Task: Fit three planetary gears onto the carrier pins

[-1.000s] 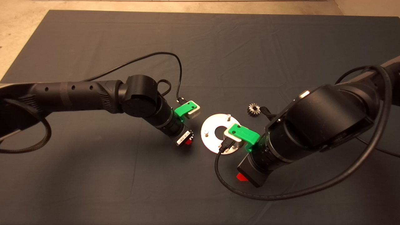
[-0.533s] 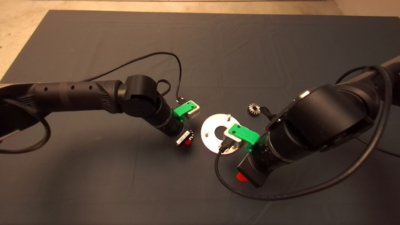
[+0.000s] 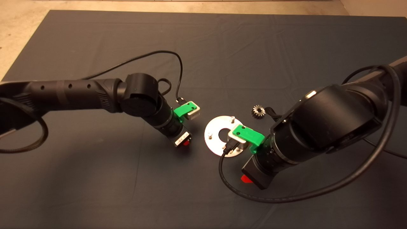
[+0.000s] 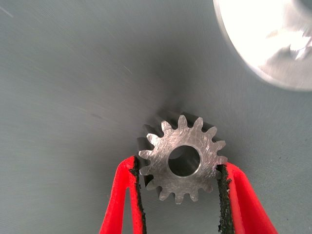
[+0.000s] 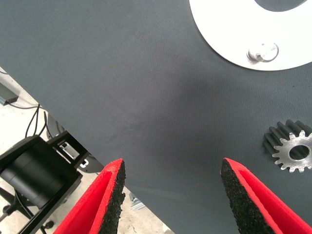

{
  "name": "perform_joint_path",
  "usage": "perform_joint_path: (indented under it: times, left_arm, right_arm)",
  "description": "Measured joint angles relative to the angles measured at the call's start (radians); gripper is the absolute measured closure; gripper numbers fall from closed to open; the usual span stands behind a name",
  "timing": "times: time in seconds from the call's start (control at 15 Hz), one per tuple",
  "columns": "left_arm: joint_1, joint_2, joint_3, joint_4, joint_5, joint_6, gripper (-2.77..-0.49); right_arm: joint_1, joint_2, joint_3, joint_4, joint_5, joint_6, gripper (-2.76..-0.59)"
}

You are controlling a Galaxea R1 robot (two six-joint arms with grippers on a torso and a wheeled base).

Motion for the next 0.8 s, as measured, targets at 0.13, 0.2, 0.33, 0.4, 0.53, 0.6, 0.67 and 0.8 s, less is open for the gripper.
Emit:
perform_joint_path:
  times: [0.13,0.2,0.33,0.4,0.53,0.6,0.67,0.8]
  left_arm:
    - [-0.017,0.006,0.007,0.000,0.002,-0.002,-0.57]
    - [-0.018,0.012,0.009,-0.002,0.002,-0.003,-0.57]
    - [-0.038,0.023,0.010,-0.021,0.002,-0.007,-0.57]
    - [-0.049,0.029,0.010,-0.024,0.002,-0.011,-0.57]
    - [-0.054,0.042,0.010,-0.033,0.002,-0.029,-0.57]
    - [-0.054,0.051,0.011,-0.042,0.004,-0.036,-0.57]
    - [-0.059,0.060,0.012,-0.047,0.004,-0.037,-0.57]
    - [-0.087,0.072,0.013,-0.060,0.001,-0.041,-0.55]
  right_arm:
    - [0.000,0.000,0.000,0.000,0.000,0.000,-1.44]
    - [0.000,0.000,0.000,0.000,-0.001,0.000,-1.44]
    - [0.000,0.000,0.000,0.000,0.000,-0.001,-1.44]
    - [0.000,0.000,0.000,0.000,0.000,0.000,-1.44]
    - [0.000,0.000,0.000,0.000,0.000,-0.001,-1.44]
    - [0.000,0.000,0.000,0.000,-0.001,-0.001,-1.44]
    - [0.000,0.000,0.000,0.000,0.000,-0.001,-1.44]
    - [0.000,0.000,0.000,0.000,0.000,-0.001,-1.44]
